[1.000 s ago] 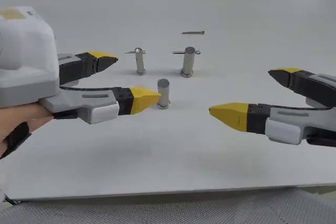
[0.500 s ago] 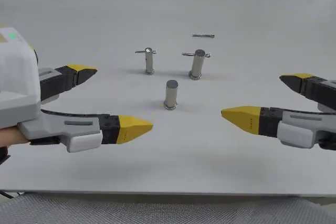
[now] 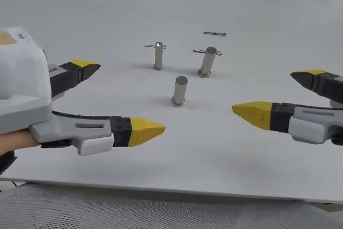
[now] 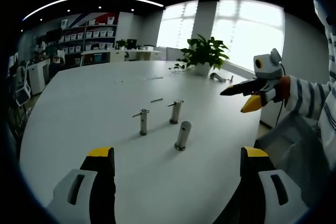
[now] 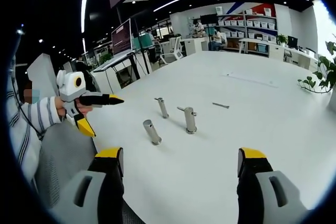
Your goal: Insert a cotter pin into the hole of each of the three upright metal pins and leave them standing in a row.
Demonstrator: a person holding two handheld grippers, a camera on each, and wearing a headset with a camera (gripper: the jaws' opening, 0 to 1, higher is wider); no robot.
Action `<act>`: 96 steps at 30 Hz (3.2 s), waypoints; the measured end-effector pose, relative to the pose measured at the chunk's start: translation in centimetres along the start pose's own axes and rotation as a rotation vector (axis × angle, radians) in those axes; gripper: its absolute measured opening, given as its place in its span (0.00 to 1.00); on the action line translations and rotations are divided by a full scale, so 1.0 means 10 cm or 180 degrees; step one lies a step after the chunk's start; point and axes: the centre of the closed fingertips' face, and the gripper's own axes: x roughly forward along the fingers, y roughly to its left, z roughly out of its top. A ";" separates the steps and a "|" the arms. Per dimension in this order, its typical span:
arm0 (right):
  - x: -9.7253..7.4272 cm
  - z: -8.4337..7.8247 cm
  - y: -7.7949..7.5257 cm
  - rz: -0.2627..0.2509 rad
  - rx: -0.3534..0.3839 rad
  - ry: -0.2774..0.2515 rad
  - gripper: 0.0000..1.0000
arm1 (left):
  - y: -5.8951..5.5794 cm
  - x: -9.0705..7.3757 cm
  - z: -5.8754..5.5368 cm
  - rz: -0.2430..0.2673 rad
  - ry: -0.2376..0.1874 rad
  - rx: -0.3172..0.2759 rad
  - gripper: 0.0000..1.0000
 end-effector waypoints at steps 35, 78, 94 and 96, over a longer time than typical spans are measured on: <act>0.41 0.72 -0.69 0.0133 -0.1610 0.0792 0.72 | -0.03 0.01 -0.06 -0.0050 -0.0002 -0.0140 0.99; 1.70 0.54 -1.12 0.0671 -0.2144 0.1755 0.22 | -0.01 -0.03 -0.06 -0.0054 0.0033 -0.0271 0.94; 1.81 0.36 -1.28 0.0616 -0.2130 0.2003 0.03 | 0.02 -0.05 -0.10 -0.0038 0.0066 -0.0315 0.94; 1.83 0.35 -1.27 0.0626 -0.2139 0.2004 0.02 | 0.04 -0.05 -0.11 -0.0022 0.0070 -0.0326 0.94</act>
